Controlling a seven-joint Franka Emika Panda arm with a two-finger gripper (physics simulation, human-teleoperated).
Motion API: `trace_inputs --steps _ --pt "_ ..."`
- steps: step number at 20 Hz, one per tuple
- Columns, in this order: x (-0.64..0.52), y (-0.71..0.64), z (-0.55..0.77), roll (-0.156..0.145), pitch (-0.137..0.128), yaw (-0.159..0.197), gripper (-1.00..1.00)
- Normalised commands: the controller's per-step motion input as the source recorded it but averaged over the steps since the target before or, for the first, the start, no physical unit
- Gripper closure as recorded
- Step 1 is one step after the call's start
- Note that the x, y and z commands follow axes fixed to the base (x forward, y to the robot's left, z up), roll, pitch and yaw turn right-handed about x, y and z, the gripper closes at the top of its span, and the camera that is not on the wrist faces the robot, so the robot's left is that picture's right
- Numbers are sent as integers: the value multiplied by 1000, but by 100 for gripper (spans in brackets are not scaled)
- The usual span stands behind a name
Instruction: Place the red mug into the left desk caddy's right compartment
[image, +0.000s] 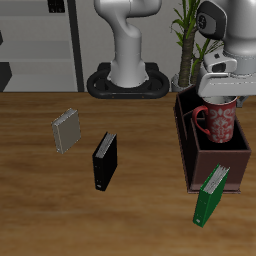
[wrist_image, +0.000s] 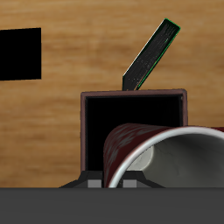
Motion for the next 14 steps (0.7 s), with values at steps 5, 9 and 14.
trace_inputs --steps 5,9,14 --pt "81 71 -364 -10 49 3 100" --pt "77 141 -389 16 46 31 100" --pt "117 138 -454 8 56 38 100"
